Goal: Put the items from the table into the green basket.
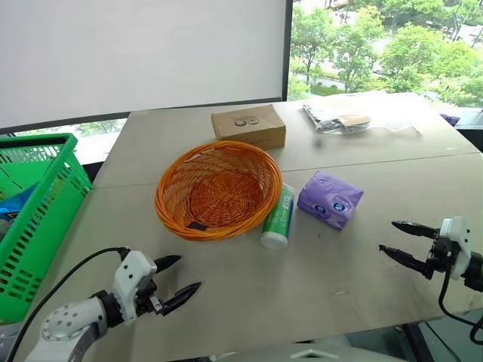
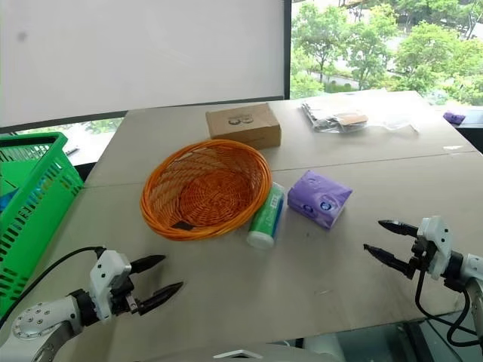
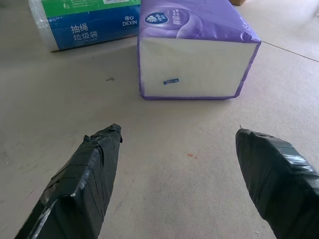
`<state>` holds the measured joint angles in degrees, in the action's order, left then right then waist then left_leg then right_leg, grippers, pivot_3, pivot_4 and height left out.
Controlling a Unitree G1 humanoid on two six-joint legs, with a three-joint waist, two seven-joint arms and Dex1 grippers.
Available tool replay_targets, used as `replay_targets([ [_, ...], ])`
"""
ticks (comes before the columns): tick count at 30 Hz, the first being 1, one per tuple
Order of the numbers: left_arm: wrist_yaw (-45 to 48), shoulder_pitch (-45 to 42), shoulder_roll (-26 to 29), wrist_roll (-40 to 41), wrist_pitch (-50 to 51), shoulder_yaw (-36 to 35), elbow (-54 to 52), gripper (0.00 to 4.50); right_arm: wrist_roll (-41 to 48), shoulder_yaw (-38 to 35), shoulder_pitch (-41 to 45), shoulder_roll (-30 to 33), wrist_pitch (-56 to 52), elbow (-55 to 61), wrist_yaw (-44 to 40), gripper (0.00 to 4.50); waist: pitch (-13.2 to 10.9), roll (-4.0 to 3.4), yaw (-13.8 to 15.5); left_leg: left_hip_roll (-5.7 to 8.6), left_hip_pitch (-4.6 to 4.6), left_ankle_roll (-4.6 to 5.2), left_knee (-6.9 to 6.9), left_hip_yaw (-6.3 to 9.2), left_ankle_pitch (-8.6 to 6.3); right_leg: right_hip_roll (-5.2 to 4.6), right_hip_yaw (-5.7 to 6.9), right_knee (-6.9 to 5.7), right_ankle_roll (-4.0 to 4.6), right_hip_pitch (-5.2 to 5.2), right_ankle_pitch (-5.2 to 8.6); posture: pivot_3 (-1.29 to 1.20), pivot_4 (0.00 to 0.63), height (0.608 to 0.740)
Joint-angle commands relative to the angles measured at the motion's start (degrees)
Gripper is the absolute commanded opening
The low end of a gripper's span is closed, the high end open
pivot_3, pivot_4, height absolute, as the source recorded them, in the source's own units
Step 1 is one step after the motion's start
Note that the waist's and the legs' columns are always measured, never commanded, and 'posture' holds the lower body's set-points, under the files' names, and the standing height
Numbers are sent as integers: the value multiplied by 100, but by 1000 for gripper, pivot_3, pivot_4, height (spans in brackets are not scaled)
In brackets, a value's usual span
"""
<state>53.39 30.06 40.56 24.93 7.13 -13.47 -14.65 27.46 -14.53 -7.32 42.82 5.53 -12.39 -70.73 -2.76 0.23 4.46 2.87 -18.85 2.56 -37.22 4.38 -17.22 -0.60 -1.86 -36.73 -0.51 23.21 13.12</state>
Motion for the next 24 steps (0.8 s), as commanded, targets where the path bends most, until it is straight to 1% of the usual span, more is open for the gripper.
replay_targets([
  [1,92,200,76,50,-56,-349,-147,4477,75,-227,21,94,15,158,-16,3932,-1,2,3,0,0,0,0,0,0,0,0,0,0,0,0,157,0,740],
  [4,82,489,12,47,-59,-513,-222,4477,56,-193,-41,199,-110,154,-127,3932,-5,5,0,0,-1,-1,2,0,-1,0,0,0,0,0,0,169,0,740],
  [8,31,647,-94,4,-45,-507,-331,4477,-13,-184,-12,269,-93,96,-125,3932,-13,14,42,0,-1,-2,-2,-1,-1,-1,-1,1,0,0,0,178,0,740],
  [16,13,746,-197,-6,-58,-572,-381,4477,-133,-153,172,354,-34,-86,-176,3932,-17,18,138,-1,-1,-2,-5,3,-1,-2,12,0,0,-11,1,190,0,740],
  [20,-12,784,-248,-28,-98,-562,-412,4477,-263,-174,288,329,81,-165,-46,3932,-17,18,161,-1,-1,-2,-5,3,-1,-3,12,0,0,-9,0,193,0,740],
  [22,-47,800,-309,-13,-122,-557,-481,4477,-161,-220,372,338,-8,89,-20,3932,-18,16,161,0,-2,-3,-5,2,-1,-4,9,0,0,-9,0,193,0,740],
  [24,-26,821,-387,226,-40,-641,-682,4477,23,-166,467,397,-75,742,-135,3932,-19,15,159,0,-3,-2,-6,0,-1,-4,7,0,0,-9,0,187,0,740],
])
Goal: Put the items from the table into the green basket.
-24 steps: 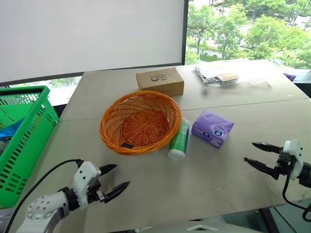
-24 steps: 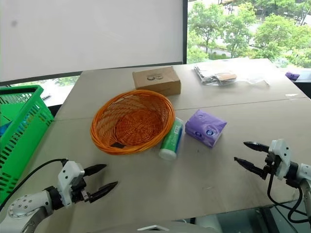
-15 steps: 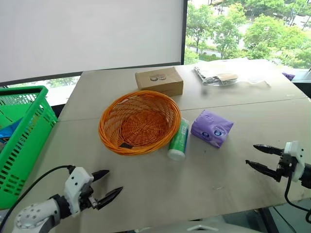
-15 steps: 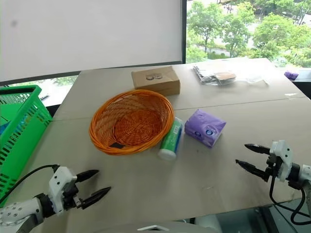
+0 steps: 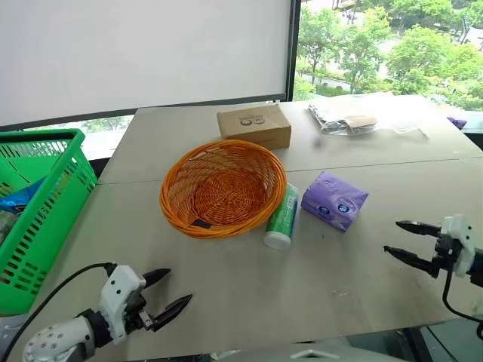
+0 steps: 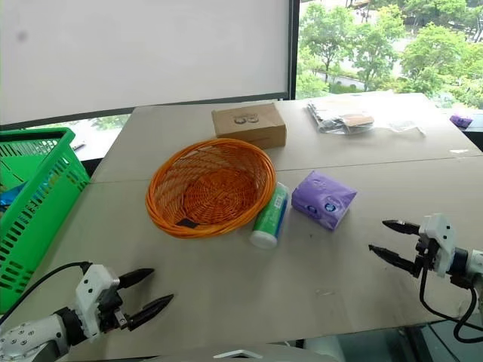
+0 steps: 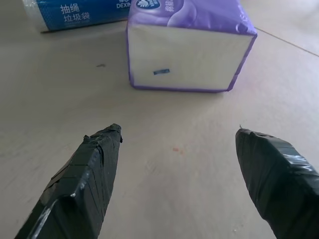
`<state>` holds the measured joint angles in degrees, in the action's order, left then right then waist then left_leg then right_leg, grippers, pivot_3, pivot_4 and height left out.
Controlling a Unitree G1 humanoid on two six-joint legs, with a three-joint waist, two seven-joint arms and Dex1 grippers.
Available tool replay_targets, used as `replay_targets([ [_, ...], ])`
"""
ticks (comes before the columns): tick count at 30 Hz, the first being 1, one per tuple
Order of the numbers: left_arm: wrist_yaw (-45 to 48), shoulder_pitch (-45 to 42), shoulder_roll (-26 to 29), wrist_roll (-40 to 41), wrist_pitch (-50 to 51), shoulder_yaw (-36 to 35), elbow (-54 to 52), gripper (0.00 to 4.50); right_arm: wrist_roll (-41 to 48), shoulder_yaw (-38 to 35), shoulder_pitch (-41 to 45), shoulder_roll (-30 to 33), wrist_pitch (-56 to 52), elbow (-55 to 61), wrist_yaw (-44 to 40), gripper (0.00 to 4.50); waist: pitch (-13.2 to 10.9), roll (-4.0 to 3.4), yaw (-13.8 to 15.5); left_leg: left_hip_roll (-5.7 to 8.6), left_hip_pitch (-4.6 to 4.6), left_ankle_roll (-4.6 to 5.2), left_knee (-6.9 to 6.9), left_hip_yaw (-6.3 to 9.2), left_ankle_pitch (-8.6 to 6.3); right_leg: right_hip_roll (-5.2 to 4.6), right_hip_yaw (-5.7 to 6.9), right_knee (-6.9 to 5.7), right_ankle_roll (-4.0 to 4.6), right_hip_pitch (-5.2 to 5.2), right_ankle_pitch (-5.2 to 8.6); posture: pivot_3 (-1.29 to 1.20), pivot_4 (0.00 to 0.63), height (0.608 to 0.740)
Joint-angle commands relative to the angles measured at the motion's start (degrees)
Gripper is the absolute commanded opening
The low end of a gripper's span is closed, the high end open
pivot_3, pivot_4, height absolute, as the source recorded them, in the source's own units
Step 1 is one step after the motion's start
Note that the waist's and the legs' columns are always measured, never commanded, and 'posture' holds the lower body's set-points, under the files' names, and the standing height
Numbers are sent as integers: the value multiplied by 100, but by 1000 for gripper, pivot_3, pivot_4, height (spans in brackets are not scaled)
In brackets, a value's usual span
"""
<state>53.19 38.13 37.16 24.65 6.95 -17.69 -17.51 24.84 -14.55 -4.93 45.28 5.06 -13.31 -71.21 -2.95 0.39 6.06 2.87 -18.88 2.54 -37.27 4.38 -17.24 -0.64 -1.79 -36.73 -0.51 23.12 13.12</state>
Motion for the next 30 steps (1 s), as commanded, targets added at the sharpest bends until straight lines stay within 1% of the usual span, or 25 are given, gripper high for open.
replay_targets([
  [1,37,45,-79,508,101,-293,-568,4477,448,-110,313,142,-236,1263,-27,3932,-3,-3,-4,0,0,0,0,0,0,0,1,-1,0,0,0,187,0,740],
  [3,119,128,-104,1028,365,-451,-921,4477,667,119,566,77,-693,2090,185,3932,-9,-8,-29,-3,-1,0,0,1,0,1,2,-5,0,1,0,187,0,740],
  [6,371,333,12,1604,685,-754,-1199,4477,707,934,1190,-218,-1263,3221,490,3932,-9,6,-64,-14,2,-1,0,2,0,1,21,-7,0,0,0,207,0,740],
  [7,473,398,63,1652,720,-847,-1212,4477,660,1199,1387,-320,-1419,3448,578,3932,-6,10,-54,-19,2,-1,1,3,-1,1,31,-7,1,0,1,221,0,740],
  [9,676,574,159,1690,742,-1074,-1206,4477,265,1830,1848,-486,-1519,3569,576,3932,-3,16,-35,-22,3,-6,0,18,-3,1,52,-5,2,1,1,249,0,740],
  [10,737,655,189,1660,714,-1208,-1209,4477,-115,2180,2148,-592,-1400,3407,537,3932,-3,17,-14,-22,10,-9,-2,22,-5,1,58,-4,2,13,1,262,0,740],
  [12,786,774,233,1650,694,-1534,-1236,4477,-824,2877,2874,-838,-1249,2818,451,3932,-5,21,29,-16,-5,-12,-10,17,-4,-2,54,-7,4,33,-1,305,0,740],
  [14,750,836,200,1707,687,-1865,-1277,4477,-1338,3406,3498,-1107,-976,2157,302,3932,-1,28,121,-15,-10,-16,-14,12,-5,-11,62,-6,10,40,-5,334,0,740],
  [15,762,922,157,1762,700,-2043,-1332,4477,-1538,3653,3769,-1259,-677,1811,122,3932,1,32,156,-11,-11,-17,-14,13,-6,-17,66,-6,10,39,-5,356,0,740],
  [17,818,1144,48,1828,711,-2302,-1475,4477,-1838,3996,4177,-1519,-466,1308,-17,3932,12,50,288,-8,-19,-18,-14,18,-7,-20,73,-3,11,46,-5,397,0,740],
  [18,843,1285,-32,1843,697,-2402,-1567,4477,-2006,4133,4392,-1669,-383,1006,-23,3932,18,58,342,-8,-28,-22,-14,24,-9,-22,79,0,12,50,-6,421,0,740],
  [20,863,1592,-269,1843,625,-2535,-1770,4477,-2267,4375,4839,-1847,-29,232,-307,3932,19,61,493,-5,-50,-28,-14,30,-13,-26,85,9,31,63,-18,452,0,740],
  [22,894,1997,-632,1790,485,-2545,-2026,4477,-2458,4497,5131,-2006,247,-318,-381,3932,21,69,637,1,-82,-29,-18,38,-13,-31,92,18,30,87,-20,484,0,740],
  [24,909,2263,-893,1696,360,-2501,-2181,4477,-2581,4529,5282,-2124,379,-606,-358,3932,26,80,827,4,-98,-32,-22,39,-14,-34,93,26,31,96,-22,496,0,740],
  [27,786,2435,-1260,1608,199,-2419,-2242,4477,-2673,4620,5253,-2158,232,-524,-554,3932,24,76,1157,3,-104,-33,-21,50,-19,-32,107,36,31,97,-19,514,0,740],
  [28,764,2442,-1317,1592,178,-2404,-2248,4500,-2698,4640,5224,-2151,224,-488,-615,3402,21,72,1270,3,-105,-33,-21,54,-20,-32,112,35,27,97,-16,528,0,740],
  [29,762,2441,-1339,1571,165,-2386,-2251,4500,-2715,4628,5201,-2156,205,-470,-615,3199,19,70,1373,2,-105,-34,-21,58,-20,-30,118,35,14,96,-8,528,0,740],
  [30,761,2433,-1349,1544,151,-2361,-2254,4500,-2700,4606,5176,-2158,169,-439,-634,2687,20,69,1444,1,-104,-34,-21,60,-20,-28,124,35,10,96,-6,528,0,740],
])
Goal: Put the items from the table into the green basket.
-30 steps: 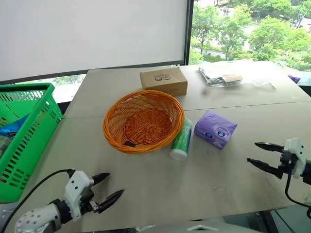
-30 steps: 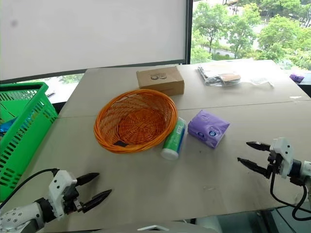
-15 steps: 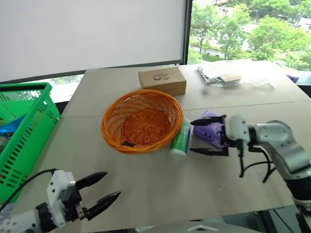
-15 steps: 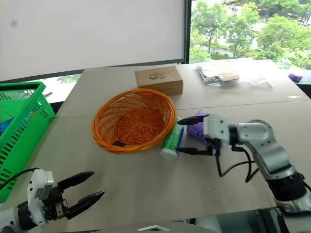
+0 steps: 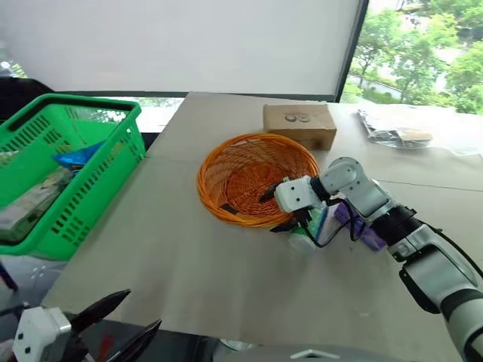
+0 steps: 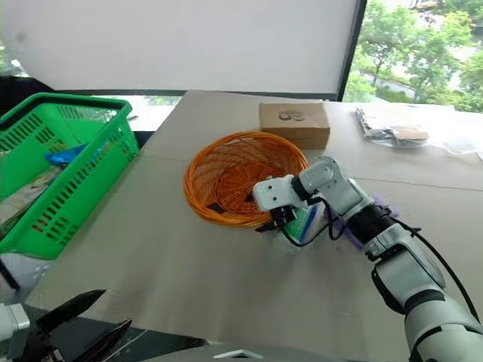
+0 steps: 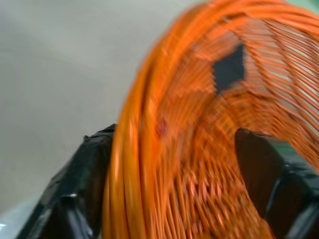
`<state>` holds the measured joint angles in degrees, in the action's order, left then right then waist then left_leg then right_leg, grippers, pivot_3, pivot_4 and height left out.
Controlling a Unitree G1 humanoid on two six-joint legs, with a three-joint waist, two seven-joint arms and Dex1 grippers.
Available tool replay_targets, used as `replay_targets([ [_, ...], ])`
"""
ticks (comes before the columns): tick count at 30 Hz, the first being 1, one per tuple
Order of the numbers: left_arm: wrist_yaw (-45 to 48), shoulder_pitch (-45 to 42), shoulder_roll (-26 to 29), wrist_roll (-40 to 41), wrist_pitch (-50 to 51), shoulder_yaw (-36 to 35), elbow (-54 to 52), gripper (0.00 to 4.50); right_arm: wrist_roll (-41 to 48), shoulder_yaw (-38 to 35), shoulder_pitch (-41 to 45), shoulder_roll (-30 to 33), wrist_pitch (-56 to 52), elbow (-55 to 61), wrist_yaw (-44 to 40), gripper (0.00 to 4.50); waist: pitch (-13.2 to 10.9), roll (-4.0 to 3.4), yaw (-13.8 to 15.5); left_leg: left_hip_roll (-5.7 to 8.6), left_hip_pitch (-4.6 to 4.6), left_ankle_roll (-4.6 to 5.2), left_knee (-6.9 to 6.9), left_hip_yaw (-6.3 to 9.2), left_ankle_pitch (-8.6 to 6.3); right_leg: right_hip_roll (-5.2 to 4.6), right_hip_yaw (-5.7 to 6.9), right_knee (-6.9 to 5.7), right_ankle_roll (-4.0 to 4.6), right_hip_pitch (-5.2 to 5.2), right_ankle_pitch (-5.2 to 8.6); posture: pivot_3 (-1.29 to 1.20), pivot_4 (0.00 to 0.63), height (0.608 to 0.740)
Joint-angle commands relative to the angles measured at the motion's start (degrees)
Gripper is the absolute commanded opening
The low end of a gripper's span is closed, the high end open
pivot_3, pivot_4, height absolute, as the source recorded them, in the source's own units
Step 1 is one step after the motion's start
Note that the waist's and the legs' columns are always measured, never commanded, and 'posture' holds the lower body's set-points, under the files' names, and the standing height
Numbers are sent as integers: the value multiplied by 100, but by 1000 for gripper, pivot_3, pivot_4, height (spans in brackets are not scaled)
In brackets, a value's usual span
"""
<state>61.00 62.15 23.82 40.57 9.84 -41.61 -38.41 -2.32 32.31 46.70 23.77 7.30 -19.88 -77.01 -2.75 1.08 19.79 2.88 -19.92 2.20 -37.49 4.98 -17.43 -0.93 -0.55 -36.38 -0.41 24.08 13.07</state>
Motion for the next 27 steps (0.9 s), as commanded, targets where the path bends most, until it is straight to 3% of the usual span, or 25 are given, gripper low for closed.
replay_targets([
  [1,-35,-5,-17,-61,-151,60,-163,4500,32,-110,-6,-8,-67,247,-63,2321,0,-1,186,-2,0,-1,0,5,0,1,6,-1,-2,-1,1,528,0,740],
  [3,-78,-132,41,-24,-123,105,-148,4500,42,-180,-22,-5,-116,300,-14,1310,-7,-12,308,-5,2,-2,-2,8,0,6,13,-4,-2,-2,1,522,0,740],
  [5,-117,-262,126,40,-68,115,-122,4500,64,-272,-46,-18,-139,357,40,649,-4,-19,385,-6,6,-21,-10,5,-11,5,22,-9,-2,-2,1,506,0,740],
  [6,-137,-330,172,71,-36,113,-100,4500,84,-325,-64,-32,-162,394,71,547,-4,-19,400,-7,8,-22,-11,9,-11,7,49,-11,-2,-2,2,495,0,740],
  [11,-130,-644,448,210,91,34,98,4500,299,-641,-135,-76,-137,722,314,545,-9,-27,485,-9,-1,-17,-15,8,-7,5,58,-12,-8,-2,-2,453,0,740],
  [18,-156,-1212,829,492,353,-13,347,4500,1036,-1729,-196,-392,709,1213,1147,543,-8,-25,469,-9,-62,-23,-35,21,-11,7,72,-13,-6,46,-21,381,0,740],
  [23,-197,-1767,1064,480,544,248,482,4500,186,-2261,-361,-81,1270,1191,2428,543,-5,-21,443,-6,-91,-31,-77,19,-16,6,77,-24,2,58,-26,326,0,740],
  [27,-317,-2367,1274,561,764,499,458,4500,-904,-2704,-440,636,1047,706,3761,543,-2,-16,387,1,-85,-31,-93,10,-16,1,72,-35,12,54,-12,293,0,740],
])
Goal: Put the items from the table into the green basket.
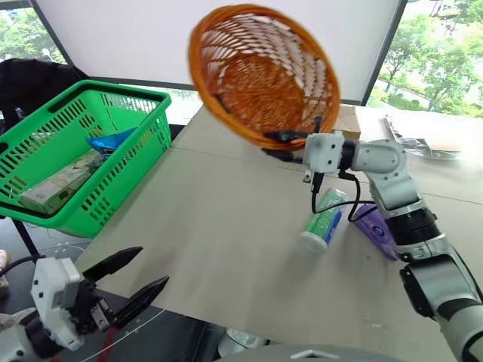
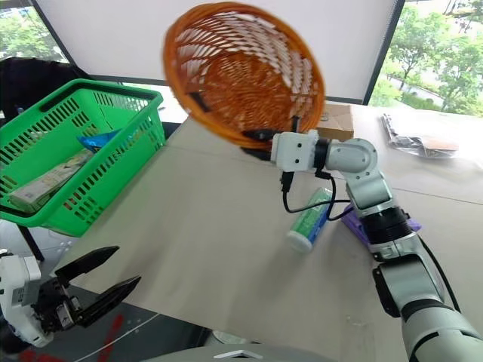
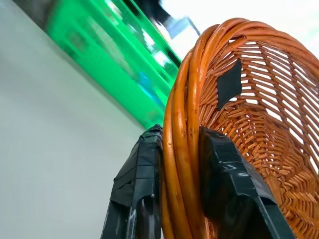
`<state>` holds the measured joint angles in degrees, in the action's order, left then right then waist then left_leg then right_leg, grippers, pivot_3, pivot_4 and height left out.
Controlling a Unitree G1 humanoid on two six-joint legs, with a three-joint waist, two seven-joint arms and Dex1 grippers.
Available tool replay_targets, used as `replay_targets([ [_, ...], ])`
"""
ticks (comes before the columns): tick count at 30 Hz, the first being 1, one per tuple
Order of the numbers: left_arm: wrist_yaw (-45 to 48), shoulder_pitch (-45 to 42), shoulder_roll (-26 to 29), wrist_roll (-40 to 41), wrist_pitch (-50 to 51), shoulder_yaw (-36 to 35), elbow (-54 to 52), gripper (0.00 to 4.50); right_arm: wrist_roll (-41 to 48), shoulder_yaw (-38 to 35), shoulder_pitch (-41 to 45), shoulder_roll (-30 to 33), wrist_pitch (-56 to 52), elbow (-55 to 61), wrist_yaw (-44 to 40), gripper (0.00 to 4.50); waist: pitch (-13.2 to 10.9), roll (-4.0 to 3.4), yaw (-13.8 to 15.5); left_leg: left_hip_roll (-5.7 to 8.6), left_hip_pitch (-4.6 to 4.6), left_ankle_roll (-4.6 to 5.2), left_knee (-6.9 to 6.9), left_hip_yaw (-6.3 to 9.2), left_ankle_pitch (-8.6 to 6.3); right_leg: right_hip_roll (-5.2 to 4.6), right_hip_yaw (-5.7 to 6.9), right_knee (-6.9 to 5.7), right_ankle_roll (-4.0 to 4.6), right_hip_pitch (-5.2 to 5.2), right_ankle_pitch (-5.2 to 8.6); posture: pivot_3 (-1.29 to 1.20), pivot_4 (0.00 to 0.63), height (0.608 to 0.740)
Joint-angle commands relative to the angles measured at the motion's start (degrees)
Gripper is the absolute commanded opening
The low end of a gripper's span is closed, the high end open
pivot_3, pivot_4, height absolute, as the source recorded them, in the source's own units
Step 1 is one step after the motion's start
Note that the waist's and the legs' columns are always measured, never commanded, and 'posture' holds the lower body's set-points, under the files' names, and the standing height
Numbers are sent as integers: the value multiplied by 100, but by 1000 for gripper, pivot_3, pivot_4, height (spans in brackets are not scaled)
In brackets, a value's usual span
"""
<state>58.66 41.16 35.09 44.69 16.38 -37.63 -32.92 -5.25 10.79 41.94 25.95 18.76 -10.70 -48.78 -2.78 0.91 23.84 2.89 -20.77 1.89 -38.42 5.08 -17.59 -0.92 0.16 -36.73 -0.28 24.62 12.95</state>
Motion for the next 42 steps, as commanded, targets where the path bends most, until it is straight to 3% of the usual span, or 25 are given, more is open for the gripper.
replay_targets([
  [1,-106,-409,196,145,159,162,-79,4500,-776,-646,43,596,-122,-343,1203,543,1,2,-37,0,0,-2,-2,-3,1,0,0,-2,3,-1,-2,284,0,740],
  [5,-126,-890,363,125,359,390,127,4500,-1309,-818,208,1355,-158,-1088,1987,543,3,-12,-253,-6,-6,-33,-2,-24,21,5,-4,-7,25,4,-14,255,0,740],
  [6,-112,-986,400,117,406,446,184,4500,-1286,-832,261,1464,-320,-1258,1960,1558,5,-15,-324,-6,-7,-35,1,-22,22,5,-15,-7,28,5,-15,246,0,740],
  [10,-81,-1258,484,100,508,593,285,4500,-1114,-799,402,1617,-193,-1688,1849,2998,9,-19,-738,-21,-3,-34,12,-38,22,20,-45,-7,33,10,-18,236,0,740],
  [11,-65,-1277,492,107,527,601,287,4500,-1106,-785,408,1628,-166,-1723,1836,3659,9,-19,-834,-26,0,-33,13,-37,21,22,-52,-6,33,10,-18,236,0,740],
  [13,-74,-1311,497,117,573,621,267,4500,-845,-850,212,1605,-499,-1624,1543,4433,9,-18,-1083,-29,6,-29,13,-38,19,25,-75,-6,33,10,-19,236,0,740],
  [21,-13,-1278,523,151,665,526,230,4500,1710,-1412,-1223,1655,-3182,788,-399,4433,19,-10,-1455,-30,22,-10,5,-44,11,23,-90,-17,23,2,-27,228,0,740],
  [29,31,-1366,563,112,674,534,262,4500,2774,-1544,-2484,2327,-4912,2250,-1087,4433,12,-29,-1476,-30,90,10,6,-38,-1,23,-82,-22,35,-66,-14,228,0,740],
  [33,46,-1362,554,91,657,523,272,4500,2506,-1327,-2850,2534,-4716,2621,-1112,4433,7,-38,-1516,-30,112,12,2,-39,-1,23,-81,-21,8,-93,-2,228,0,740],
  [42,225,-1189,640,-77,513,494,133,4500,808,-293,-3081,2231,-3875,2484,-30,4433,17,-27,-1489,-35,110,8,1,-38,0,28,-82,-22,16,-91,-6,244,0,740],
])
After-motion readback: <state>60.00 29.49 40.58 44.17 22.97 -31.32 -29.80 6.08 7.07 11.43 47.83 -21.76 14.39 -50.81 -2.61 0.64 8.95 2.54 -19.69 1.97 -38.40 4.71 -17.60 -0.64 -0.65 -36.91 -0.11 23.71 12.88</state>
